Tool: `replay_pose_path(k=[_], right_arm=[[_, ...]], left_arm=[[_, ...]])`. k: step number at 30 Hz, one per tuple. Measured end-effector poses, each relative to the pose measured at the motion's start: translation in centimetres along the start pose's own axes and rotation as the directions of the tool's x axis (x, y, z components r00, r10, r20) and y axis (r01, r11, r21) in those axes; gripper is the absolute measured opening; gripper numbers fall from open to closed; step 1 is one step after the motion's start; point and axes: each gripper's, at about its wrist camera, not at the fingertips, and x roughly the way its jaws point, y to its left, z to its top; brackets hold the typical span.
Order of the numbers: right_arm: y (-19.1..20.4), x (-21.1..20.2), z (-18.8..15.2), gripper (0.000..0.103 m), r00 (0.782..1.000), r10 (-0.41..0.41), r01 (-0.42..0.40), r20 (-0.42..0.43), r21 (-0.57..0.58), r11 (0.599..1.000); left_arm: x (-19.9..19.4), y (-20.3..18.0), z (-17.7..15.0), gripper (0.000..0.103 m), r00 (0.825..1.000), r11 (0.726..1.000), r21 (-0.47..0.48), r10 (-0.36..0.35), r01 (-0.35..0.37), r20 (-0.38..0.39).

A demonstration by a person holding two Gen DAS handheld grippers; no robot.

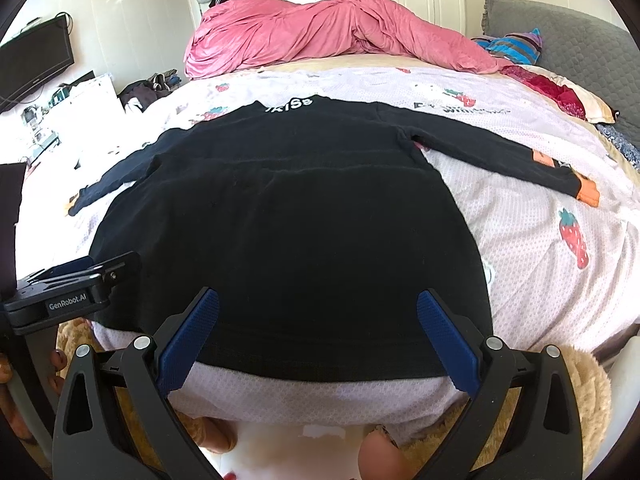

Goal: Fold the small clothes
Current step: 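Grasp the orange-cuffed sleeve with the right gripper and fold it across the body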

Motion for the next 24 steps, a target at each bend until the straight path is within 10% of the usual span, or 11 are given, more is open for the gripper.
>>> replay_pose_path(k=[24], right_arm=[[-2.5, 4.6, 9.7, 0.099, 1.0, -0.024, 0.023, 0.002, 0.112, 0.993]], left_arm=[[3.0, -1.0, 9.9, 0.095, 0.997, 0.998, -0.032, -0.058, 0.059, 0.042]])
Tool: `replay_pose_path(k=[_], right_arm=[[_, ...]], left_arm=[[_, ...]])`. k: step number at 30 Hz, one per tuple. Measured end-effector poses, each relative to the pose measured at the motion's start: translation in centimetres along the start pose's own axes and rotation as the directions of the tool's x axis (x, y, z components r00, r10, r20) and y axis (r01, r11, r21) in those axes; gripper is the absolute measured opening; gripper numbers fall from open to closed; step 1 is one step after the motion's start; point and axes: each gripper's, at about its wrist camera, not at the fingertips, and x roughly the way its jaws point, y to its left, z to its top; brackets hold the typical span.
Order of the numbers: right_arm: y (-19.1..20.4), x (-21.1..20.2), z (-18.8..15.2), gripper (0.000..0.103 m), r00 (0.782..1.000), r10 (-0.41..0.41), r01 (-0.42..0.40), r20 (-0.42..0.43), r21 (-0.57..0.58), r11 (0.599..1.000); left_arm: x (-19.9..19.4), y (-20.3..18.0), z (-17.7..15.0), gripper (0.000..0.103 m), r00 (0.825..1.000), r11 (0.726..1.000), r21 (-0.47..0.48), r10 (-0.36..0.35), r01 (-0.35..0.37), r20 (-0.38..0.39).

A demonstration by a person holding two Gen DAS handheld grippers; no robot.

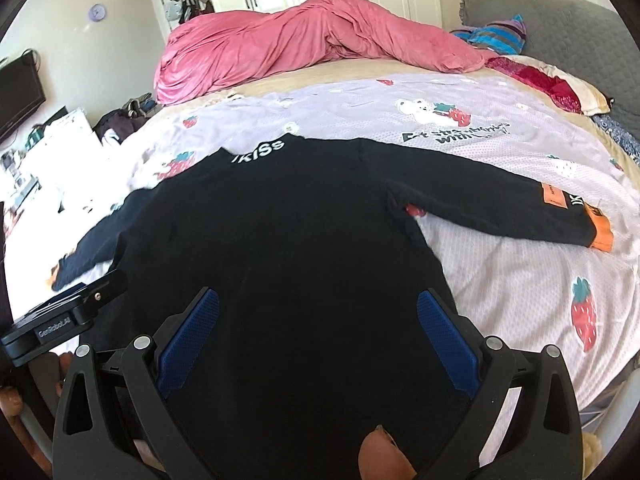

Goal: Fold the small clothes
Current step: 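Grasp the orange-cuffed sleeve with the right gripper and fold it across the body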

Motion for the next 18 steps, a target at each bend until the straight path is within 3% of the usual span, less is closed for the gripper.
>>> replay_pose_path(k=[18], right_arm=[[-4.6, 4.2, 7.1, 0.099, 0.996, -0.087, 0.084, 0.015, 0.114, 0.99]], left_arm=[[4.4, -2.3, 6.3, 0.095, 1.0, 0.999, 0.03, -0.016, 0.016, 0.005]])
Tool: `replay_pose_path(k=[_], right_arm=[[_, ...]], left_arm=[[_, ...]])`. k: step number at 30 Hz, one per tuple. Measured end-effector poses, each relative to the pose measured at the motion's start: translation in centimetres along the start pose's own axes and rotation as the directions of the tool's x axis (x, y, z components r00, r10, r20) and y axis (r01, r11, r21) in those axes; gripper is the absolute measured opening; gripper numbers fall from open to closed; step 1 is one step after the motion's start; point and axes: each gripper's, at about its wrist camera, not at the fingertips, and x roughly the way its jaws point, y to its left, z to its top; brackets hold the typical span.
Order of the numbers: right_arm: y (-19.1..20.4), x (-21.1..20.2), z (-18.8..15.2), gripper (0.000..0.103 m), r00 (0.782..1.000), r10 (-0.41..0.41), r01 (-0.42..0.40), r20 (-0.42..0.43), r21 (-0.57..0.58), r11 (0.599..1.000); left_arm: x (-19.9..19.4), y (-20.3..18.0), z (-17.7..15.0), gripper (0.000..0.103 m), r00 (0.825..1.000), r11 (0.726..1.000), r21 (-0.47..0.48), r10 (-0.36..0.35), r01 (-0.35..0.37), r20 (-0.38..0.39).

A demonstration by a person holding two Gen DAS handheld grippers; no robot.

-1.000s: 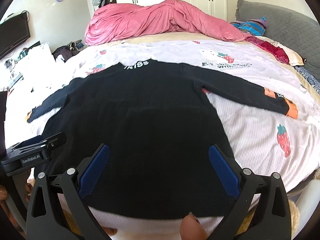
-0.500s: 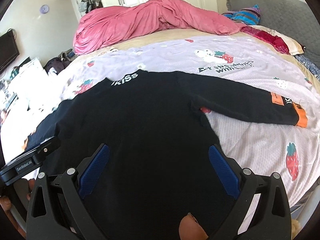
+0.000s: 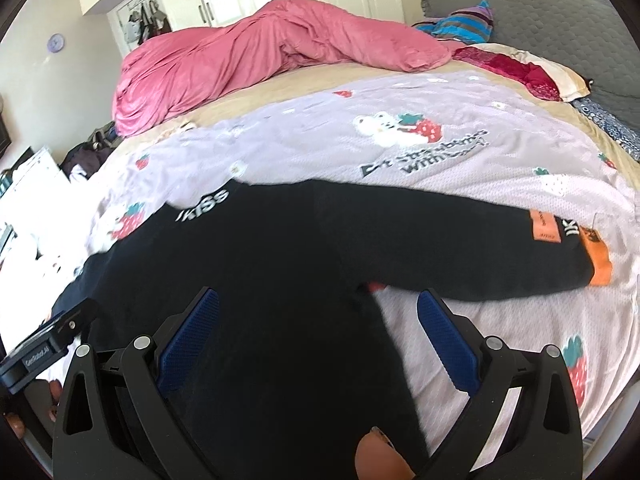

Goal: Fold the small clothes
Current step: 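Grasp the orange-cuffed sleeve with the right gripper and fold it across the body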

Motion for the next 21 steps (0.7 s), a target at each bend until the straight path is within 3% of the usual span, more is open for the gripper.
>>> replay_pose_path(k=[9, 17, 21], right_arm=[[-5.9, 3.1, 2.0, 0.099, 0.997, -0.074, 0.079, -0.034, 0.162, 0.984], [-12.7, 4.2, 1.7, 0.099, 0.986, -0.145, 0.164, -0.08, 0.33, 0.93], [-16.2, 3.9, 1.0, 0.099, 0.974, -0.208, 0.227, -0.09, 0.421, 0.879]], left_arm=[[3.1, -1.8, 2.9, 0.095, 1.0, 0.999, 0.036, -0.029, 0.029, 0.008], [6.4, -3.3, 4.4, 0.095, 0.999, 0.998, 0.061, -0.035, 0.035, -0.011], [7.7, -4.2, 4.9, 0.095, 0.999, 0.996, 0.084, -0.04, 0.041, -0.019]])
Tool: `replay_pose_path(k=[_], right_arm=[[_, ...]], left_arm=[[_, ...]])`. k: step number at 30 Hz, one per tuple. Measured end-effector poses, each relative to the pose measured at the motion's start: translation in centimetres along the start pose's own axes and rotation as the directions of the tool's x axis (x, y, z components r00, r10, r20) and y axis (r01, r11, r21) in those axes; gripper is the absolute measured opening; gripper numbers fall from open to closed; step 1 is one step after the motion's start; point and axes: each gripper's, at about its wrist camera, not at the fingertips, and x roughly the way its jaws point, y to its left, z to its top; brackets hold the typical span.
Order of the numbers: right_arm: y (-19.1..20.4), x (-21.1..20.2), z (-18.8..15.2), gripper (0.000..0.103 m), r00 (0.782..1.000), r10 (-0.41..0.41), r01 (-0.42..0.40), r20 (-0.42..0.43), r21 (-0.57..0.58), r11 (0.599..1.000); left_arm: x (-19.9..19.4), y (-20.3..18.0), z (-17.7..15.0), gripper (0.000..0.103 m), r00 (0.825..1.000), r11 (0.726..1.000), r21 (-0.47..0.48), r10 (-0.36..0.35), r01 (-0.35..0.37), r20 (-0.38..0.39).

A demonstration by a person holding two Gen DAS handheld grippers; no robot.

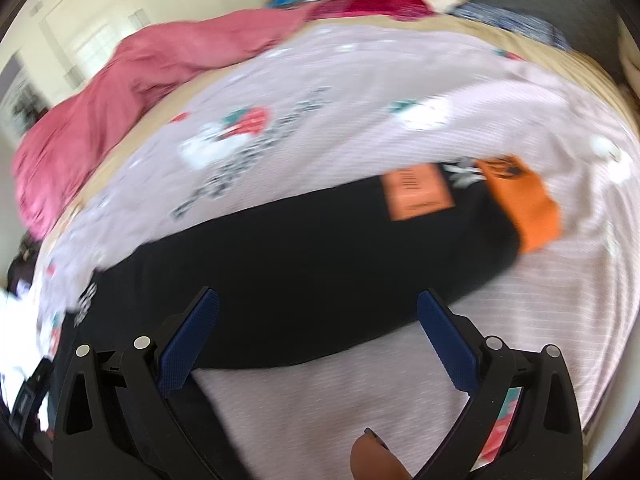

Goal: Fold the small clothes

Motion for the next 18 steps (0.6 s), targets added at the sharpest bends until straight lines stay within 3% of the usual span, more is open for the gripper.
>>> replay_pose_path(k=[10, 18], right_arm=[[-7.6, 1.2, 1.5, 0.099, 0.997, -0.077, 0.075, -0.001, 0.249, 0.966], [-9.3, 3.6, 3.2, 0.099, 0.998, -0.052, 0.04, 0.032, 0.307, 0.951]], left_arm=[[3.4, -0.8, 0.0, 0.095, 1.0, 0.999, 0.037, -0.019, 0.019, -0.024], [5.2, 0.9, 0.0, 0.095, 0.998, 1.0, -0.01, -0.025, 0.025, -0.062]])
